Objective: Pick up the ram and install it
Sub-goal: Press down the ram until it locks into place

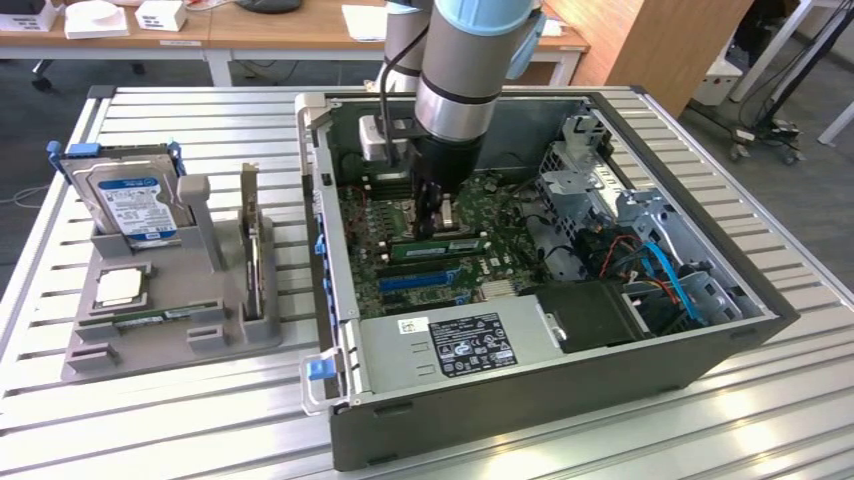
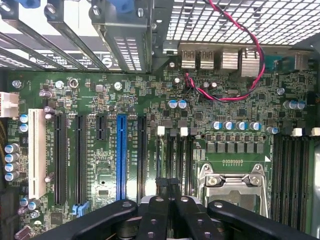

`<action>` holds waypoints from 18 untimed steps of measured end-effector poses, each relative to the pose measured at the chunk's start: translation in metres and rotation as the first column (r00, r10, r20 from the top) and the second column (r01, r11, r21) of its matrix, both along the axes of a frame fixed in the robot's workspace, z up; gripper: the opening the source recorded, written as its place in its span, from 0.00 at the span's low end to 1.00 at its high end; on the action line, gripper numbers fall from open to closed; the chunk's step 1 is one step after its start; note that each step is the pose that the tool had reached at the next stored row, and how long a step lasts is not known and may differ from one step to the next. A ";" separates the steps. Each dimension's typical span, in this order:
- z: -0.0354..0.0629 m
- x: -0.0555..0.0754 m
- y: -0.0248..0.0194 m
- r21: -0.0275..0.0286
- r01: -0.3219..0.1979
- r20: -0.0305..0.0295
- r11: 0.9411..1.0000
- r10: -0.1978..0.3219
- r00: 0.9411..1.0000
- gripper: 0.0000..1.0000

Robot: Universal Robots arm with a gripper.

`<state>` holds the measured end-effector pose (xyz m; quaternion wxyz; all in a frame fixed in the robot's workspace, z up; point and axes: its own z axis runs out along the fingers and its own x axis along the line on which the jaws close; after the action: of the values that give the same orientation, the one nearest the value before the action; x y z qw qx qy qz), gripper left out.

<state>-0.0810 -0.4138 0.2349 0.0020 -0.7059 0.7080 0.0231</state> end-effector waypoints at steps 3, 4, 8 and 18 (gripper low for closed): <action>-0.0012 0.000 0.0000 0.000 0.000 0.000 1.000 0.000 1.000 0.10; -0.0012 0.000 0.0000 0.000 0.000 0.000 1.000 0.000 1.000 0.10; -0.0024 0.000 0.0001 0.000 0.000 0.000 1.000 0.000 1.000 0.10; -0.0066 0.000 0.0000 0.000 0.000 0.000 1.000 0.000 1.000 0.10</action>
<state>-0.0811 -0.4138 0.2283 0.0020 -0.7058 0.7080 0.0231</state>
